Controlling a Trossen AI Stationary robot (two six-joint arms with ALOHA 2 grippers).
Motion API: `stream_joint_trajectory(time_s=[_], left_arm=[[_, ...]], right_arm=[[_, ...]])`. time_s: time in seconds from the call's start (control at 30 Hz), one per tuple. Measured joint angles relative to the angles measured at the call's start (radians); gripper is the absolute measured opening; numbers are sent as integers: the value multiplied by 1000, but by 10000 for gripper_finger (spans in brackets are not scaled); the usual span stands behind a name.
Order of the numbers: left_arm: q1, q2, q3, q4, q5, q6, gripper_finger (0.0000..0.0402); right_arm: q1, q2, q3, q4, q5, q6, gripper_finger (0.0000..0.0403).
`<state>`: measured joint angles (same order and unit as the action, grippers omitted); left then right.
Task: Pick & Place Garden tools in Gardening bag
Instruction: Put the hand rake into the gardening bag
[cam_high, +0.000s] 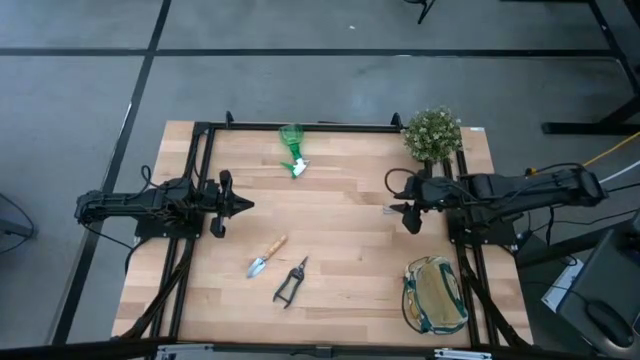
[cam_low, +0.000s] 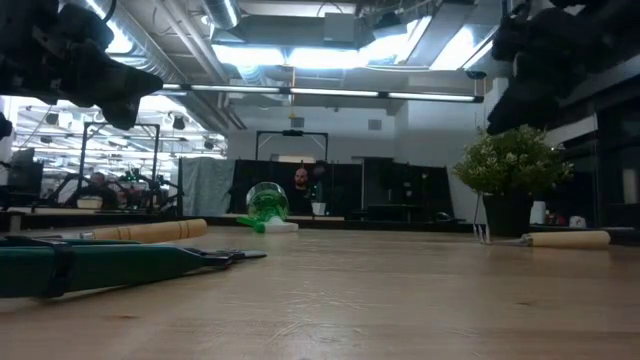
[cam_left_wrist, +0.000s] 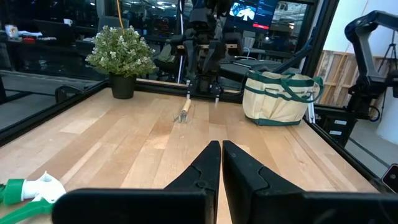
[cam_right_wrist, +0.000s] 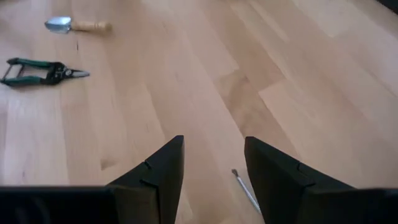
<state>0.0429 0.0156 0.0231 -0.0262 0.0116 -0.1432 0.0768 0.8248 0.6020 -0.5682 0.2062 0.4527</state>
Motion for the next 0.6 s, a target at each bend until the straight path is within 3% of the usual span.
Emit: stream_joint_trajectory(time_s=[0.2,0.6], left_arm=[[0,0,0,0,0,0,11],[0,0,0,0,0,0,12]], right_arm=[[-33,133,109,-163,-57,-43,173],[-43,231,165,-204,29,-49,173]])
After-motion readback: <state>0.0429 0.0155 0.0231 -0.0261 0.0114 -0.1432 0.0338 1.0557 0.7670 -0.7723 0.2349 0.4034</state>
